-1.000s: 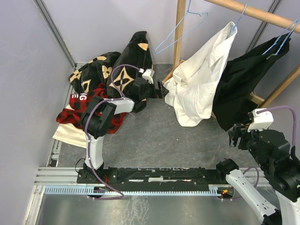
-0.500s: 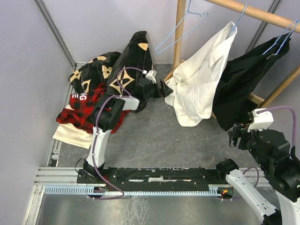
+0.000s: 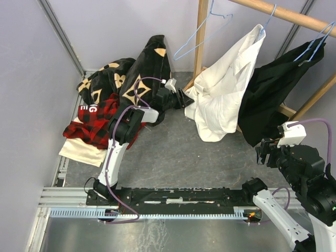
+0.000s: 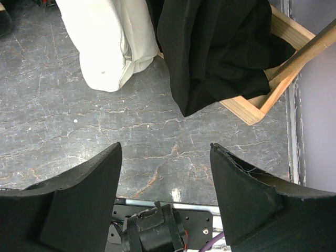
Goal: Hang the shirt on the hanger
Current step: Adjust the shirt at the center of the board.
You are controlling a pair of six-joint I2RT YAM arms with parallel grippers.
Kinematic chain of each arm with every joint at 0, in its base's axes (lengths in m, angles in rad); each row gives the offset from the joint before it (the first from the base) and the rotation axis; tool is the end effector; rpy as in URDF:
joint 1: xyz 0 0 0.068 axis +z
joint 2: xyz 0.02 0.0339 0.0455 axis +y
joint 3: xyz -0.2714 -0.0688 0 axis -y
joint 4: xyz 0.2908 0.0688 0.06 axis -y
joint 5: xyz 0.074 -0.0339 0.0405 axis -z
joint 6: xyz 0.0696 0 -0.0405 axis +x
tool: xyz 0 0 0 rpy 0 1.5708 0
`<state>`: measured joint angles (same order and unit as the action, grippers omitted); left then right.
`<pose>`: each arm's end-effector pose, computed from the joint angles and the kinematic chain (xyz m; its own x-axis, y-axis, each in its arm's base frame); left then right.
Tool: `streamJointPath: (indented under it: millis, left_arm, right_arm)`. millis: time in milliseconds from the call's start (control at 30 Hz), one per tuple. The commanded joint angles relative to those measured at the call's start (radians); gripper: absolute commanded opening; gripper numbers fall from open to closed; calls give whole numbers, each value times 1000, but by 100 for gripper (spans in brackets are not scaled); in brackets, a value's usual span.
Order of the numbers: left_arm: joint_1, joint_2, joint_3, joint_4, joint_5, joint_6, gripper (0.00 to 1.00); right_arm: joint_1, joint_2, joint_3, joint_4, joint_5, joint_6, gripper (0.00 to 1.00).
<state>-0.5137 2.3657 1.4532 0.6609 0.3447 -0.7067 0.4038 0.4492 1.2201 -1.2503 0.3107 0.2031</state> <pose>0.4885 -0.3026 0.0755 -0.6503 -0.3348 -0.6819 0.4277 0.5805 -0.6929 0.0698 0.0067 0.4123 -0.4406 0.0206 -0.8975 -0.0365 0.9985 0.0409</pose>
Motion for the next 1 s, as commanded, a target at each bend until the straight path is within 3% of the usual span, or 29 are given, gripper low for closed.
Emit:
streamJointPath:
  millis: [0,100,333,567,967]
  left_arm:
    - [1,-1,26,84,42,-63,55]
    - [1,-14,26,85,51,-74,33]
    - [-24,-135,-12,58,23,-53,3]
    - [-42,-159,147,-74,2,9,3]
    - [-121,157,652,-229,79,-33,3]
  right_arm:
    - [-2,13,13,15,-5,-10,76]
    - [-2,14,12,15,-4,-9,76]
    - [-2,13,11,15,-5,-10,75]
    - [-2,17,9,20,-11,-13,76]
    - [-2,3,16,10,2,-8,76]
